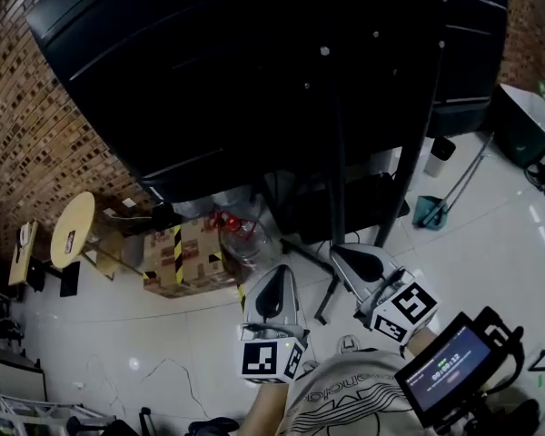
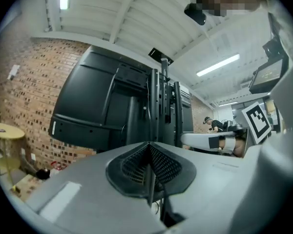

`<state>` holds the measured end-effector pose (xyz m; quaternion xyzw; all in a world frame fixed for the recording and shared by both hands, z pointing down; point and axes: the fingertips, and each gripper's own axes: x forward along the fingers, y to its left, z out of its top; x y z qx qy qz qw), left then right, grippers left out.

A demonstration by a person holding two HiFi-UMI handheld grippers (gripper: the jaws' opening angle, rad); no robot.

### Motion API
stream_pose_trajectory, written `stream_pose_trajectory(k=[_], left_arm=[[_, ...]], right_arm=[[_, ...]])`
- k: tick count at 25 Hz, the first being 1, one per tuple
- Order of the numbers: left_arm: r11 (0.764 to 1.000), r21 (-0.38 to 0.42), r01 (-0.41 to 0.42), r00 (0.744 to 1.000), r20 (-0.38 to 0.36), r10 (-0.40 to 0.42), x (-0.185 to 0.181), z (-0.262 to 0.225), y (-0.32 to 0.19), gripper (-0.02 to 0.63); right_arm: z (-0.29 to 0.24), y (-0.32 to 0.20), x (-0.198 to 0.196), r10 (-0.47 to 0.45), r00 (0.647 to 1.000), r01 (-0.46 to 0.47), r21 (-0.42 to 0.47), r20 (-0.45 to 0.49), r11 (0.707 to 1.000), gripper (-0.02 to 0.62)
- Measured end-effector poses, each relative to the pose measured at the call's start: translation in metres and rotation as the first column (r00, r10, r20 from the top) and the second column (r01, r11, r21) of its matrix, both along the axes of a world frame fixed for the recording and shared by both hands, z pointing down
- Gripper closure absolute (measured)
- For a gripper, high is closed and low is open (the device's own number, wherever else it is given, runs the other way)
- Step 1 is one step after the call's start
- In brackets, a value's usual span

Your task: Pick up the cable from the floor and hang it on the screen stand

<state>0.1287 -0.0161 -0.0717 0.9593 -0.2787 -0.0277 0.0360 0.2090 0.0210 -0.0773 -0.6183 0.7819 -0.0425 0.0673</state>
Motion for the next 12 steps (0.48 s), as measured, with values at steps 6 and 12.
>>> stream_pose_trajectory(k=[6,12], left_arm=[[1.0,-0.001,-0.013,1.0,0.022,0.013,-0.011,0.008,0.017,0.586],[0.999,-0.001,-0.04,0.999,0.025,0.04,-0.007,0.001,0.02,0.588]], right_arm=[[0.014,0.016,-0.019,0.011,1.0,-0.012,-0.031,-0.011,0.999,0.595],[0.013,0.02,-0.027,0.017,0.998,-0.019,-0.035,-0.053,0.999,0.595]])
